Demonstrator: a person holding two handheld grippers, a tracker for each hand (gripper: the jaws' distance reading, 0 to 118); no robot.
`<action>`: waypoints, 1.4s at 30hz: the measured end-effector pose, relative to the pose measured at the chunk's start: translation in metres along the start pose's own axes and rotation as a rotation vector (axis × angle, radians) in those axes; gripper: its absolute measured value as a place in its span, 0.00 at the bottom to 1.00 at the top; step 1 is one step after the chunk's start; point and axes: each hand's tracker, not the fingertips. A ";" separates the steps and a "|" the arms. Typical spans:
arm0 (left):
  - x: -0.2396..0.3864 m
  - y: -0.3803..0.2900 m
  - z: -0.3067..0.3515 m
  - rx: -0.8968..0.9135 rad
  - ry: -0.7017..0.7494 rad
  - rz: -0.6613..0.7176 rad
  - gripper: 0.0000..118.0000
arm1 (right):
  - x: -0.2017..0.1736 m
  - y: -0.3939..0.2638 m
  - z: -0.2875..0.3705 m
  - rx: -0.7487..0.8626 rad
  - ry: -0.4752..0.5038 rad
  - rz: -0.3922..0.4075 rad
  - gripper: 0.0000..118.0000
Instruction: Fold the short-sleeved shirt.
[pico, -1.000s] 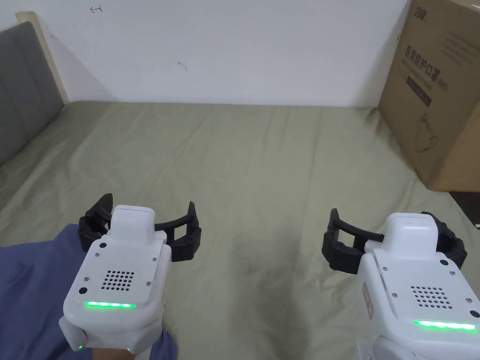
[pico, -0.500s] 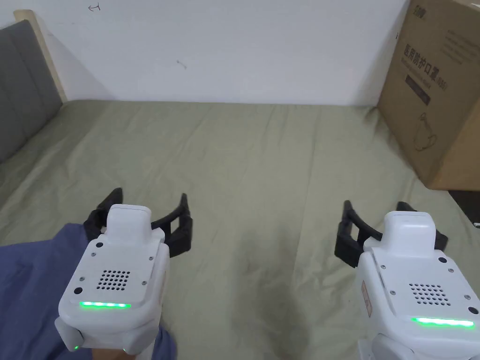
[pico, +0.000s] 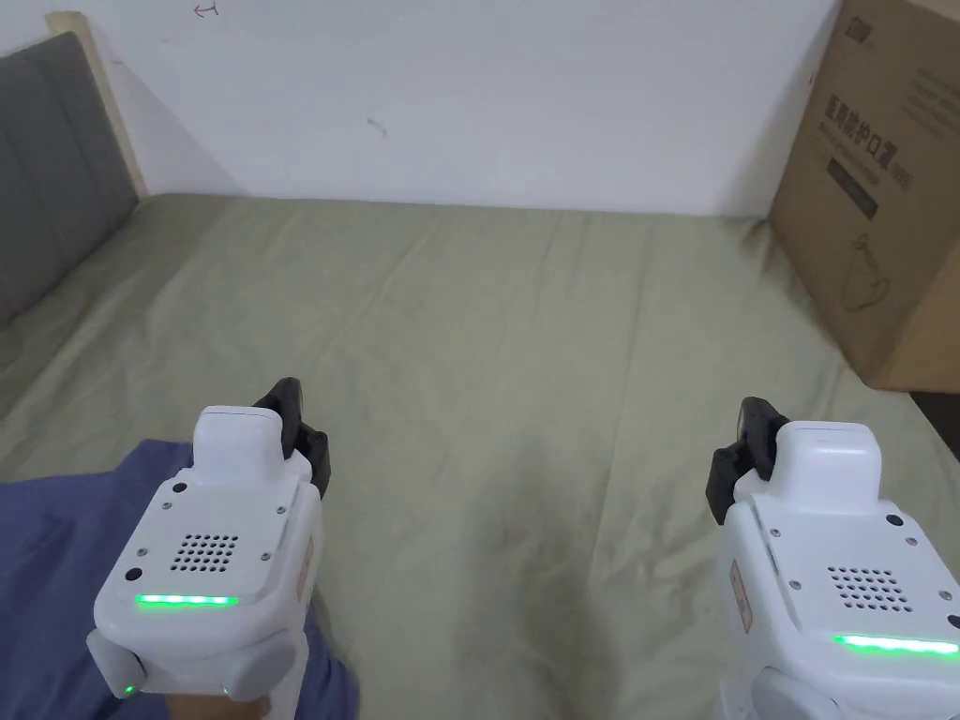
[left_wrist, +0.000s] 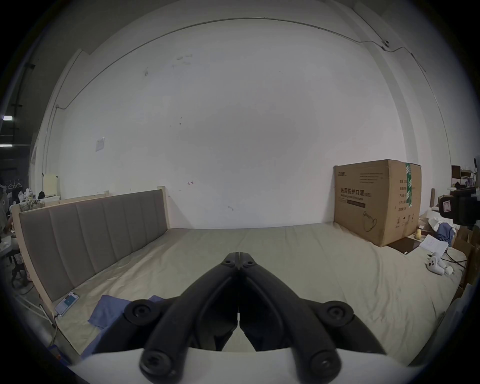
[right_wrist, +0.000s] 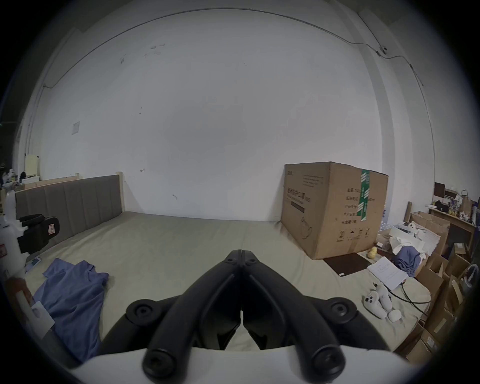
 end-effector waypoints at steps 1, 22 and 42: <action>-0.006 0.000 0.004 -0.002 0.016 0.002 0.00 | -0.005 0.001 -0.002 0.000 0.012 0.002 0.00; -0.204 0.003 0.126 -0.070 0.514 -0.028 0.00 | -0.216 0.011 0.003 0.024 0.549 -0.006 0.00; -0.211 -0.039 0.025 -0.565 0.282 0.190 0.60 | -0.178 0.001 -0.009 -0.004 0.437 0.053 0.00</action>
